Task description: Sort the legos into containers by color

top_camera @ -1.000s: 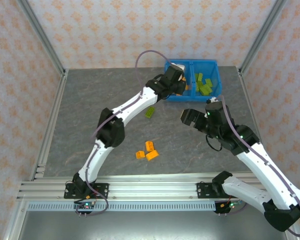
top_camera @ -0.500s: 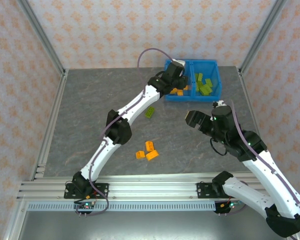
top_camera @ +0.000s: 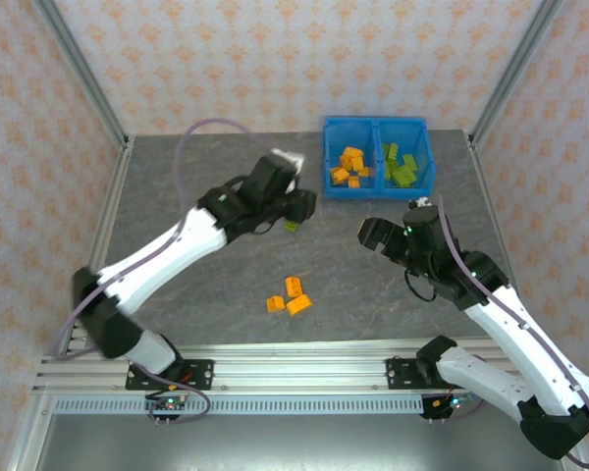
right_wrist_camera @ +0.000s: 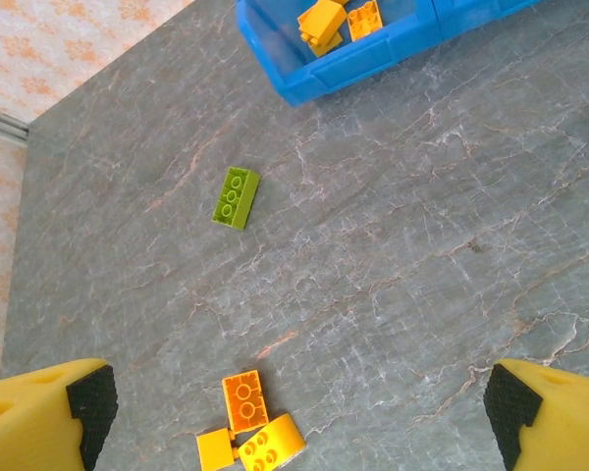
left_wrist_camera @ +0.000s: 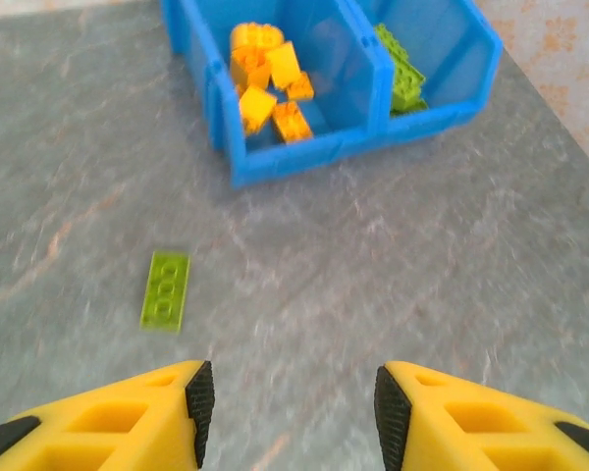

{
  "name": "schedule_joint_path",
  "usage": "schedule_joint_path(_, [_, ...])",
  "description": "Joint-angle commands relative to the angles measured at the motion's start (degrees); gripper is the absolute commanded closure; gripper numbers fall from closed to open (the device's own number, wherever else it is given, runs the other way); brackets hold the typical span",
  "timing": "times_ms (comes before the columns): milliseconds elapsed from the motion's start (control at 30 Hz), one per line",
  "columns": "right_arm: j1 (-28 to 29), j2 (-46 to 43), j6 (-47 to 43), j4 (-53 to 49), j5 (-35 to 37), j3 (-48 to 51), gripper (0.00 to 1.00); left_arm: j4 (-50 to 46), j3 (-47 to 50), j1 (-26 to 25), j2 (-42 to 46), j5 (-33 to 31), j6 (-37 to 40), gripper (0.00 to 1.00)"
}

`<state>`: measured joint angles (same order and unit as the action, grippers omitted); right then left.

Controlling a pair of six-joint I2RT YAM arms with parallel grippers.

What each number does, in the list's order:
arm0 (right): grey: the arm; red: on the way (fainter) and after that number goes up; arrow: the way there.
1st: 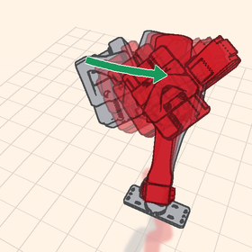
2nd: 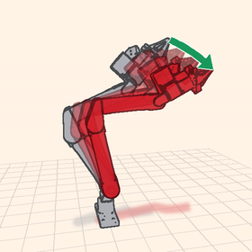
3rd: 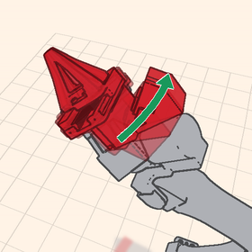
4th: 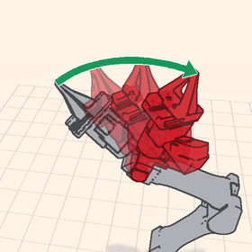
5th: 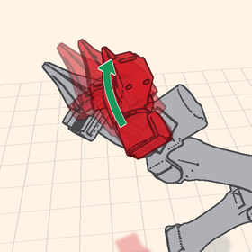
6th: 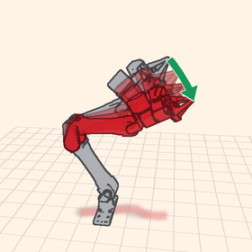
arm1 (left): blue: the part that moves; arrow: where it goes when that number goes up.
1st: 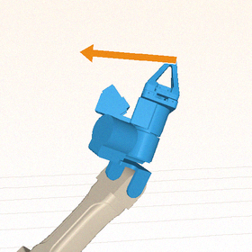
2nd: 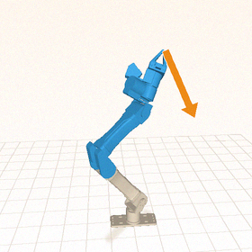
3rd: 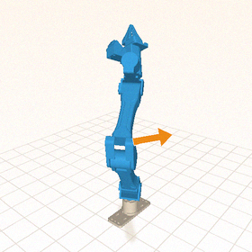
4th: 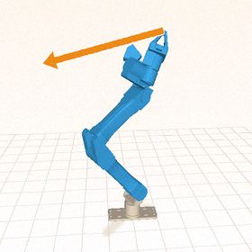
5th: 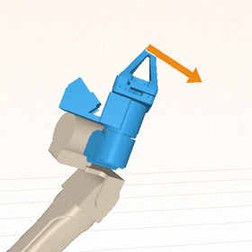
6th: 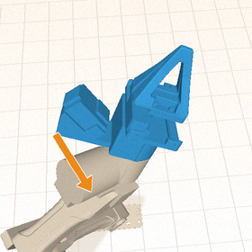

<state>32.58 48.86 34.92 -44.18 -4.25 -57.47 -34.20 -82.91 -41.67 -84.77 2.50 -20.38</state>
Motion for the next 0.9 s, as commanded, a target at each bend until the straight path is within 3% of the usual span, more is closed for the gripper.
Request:
schedule_joint_path(0, [-0.1, 1.1, -0.2, 2.6, 0.9, 0.9, 0.02, -4.6, 11.8, -0.7, 5.9, 0.7, -6.5, 0.5])
schedule_joint_path(200, [-0.1, 4.1, -0.4, 3.6, -0.8, 1.0, 0.02, -11.4, 24.6, -3.3, 13.2, 7.5, -12.9, 0.46])
schedule_joint_path(367, [-0.1, 5.8, -2.9, 4.5, -6.4, 1.1, 0.03, -4.9, 32.7, -4.3, 12.5, 14.6, -18.6, 0.28])
schedule_joint_path(600, [0.0, 6.4, -8.2, 3.2, -18.2, 1.8, 0.03, -1.7, 34.7, -4.6, 6.3, 10.3, -20.6, 0.25])
schedule_joint_path(867, [0.6, 11.8, -15.2, -2.1, -32.7, 1.7, 0.04, 5.4, 35.8, -4.6, -0.8, 14.6, -22.1, 0.25])
